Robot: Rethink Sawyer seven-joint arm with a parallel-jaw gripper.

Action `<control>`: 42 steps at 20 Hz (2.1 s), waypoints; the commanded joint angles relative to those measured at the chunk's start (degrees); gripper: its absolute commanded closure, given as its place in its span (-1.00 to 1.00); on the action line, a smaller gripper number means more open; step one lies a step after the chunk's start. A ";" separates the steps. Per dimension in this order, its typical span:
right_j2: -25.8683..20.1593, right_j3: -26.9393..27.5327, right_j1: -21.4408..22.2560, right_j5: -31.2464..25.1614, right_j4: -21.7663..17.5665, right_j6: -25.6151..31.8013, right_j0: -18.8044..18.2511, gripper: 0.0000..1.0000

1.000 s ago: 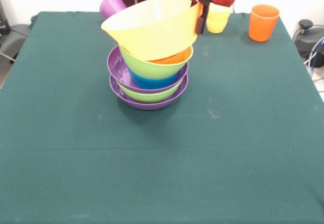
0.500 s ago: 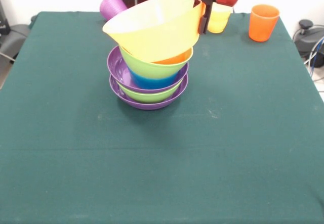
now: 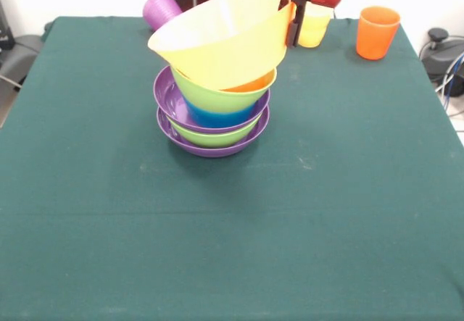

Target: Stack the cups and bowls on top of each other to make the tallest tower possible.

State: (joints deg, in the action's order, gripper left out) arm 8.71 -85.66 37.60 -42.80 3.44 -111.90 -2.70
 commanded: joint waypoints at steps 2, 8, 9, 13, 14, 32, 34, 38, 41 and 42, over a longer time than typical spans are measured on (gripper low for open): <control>-2.00 -4.43 0.21 3.00 0.85 -9.47 0.86 1.00; -1.36 -4.63 0.10 2.93 0.67 -9.41 1.16 -1.00; -1.27 -4.75 0.12 3.04 0.65 -9.37 1.19 -1.00; -1.17 -5.46 0.23 4.16 0.63 -9.24 1.22 -1.00; -1.13 -5.35 0.09 4.35 0.57 -9.24 1.24 -1.00; -3.15 -9.74 2.52 7.21 4.11 -9.38 0.61 -1.00; -3.26 -10.19 3.06 7.07 4.77 -9.17 0.76 -1.00; -3.85 -11.29 3.79 7.89 5.80 -8.09 0.40 -1.00; -4.25 -11.98 3.88 8.93 6.37 -7.62 0.20 -1.00; -4.40 -12.20 3.75 9.51 6.51 -7.39 0.07 -1.00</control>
State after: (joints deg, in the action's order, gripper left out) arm 10.42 -92.67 41.98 -37.55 8.38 -111.91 -2.28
